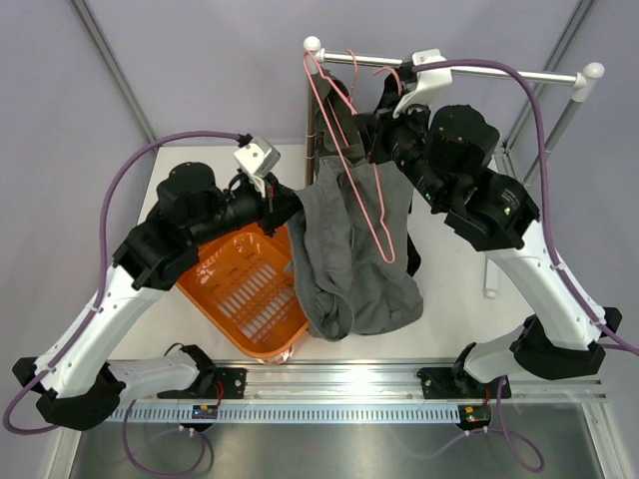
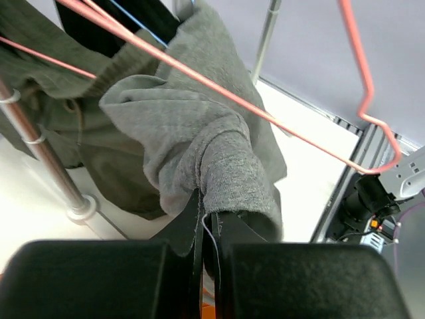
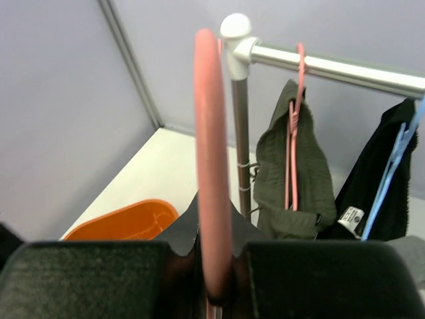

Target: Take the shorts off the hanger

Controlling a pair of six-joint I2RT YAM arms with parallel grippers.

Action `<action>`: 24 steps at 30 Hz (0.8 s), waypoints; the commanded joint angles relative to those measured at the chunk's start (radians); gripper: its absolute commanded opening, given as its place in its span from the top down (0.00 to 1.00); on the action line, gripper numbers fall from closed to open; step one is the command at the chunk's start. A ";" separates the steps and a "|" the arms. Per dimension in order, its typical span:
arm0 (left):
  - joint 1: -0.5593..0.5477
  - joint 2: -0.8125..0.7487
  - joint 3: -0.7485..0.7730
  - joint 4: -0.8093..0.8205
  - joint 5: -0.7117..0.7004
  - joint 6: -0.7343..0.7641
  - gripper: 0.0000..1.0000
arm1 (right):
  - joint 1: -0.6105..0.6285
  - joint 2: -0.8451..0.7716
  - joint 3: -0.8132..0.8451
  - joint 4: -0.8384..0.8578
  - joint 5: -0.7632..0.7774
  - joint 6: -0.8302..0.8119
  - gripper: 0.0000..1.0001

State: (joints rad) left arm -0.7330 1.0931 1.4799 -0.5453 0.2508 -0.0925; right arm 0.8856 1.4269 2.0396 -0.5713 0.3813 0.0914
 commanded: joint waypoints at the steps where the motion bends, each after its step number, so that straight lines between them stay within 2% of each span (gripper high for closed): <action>1: 0.003 -0.067 0.121 0.088 -0.089 0.043 1.00 | 0.010 -0.002 0.106 0.035 0.123 -0.054 1.00; 8: 0.003 -0.088 0.342 0.194 -0.192 0.076 1.00 | 0.010 -0.032 0.084 -0.004 0.166 -0.067 1.00; 12: 0.003 -0.101 0.370 0.304 -0.277 0.086 1.00 | 0.010 -0.065 0.045 -0.015 0.179 -0.065 1.00; 16: 0.003 -0.098 0.388 0.392 -0.390 0.172 1.00 | 0.010 -0.082 0.015 -0.019 0.192 -0.068 1.00; 24: 0.003 -0.049 0.456 0.482 -0.473 0.286 1.00 | 0.010 -0.097 -0.010 -0.041 0.197 -0.067 1.00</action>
State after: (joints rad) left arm -0.7330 1.0267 1.8999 -0.2207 -0.1352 0.1146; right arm 0.8894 1.3495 2.0331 -0.6178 0.5411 0.0372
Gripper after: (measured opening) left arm 0.027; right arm 0.101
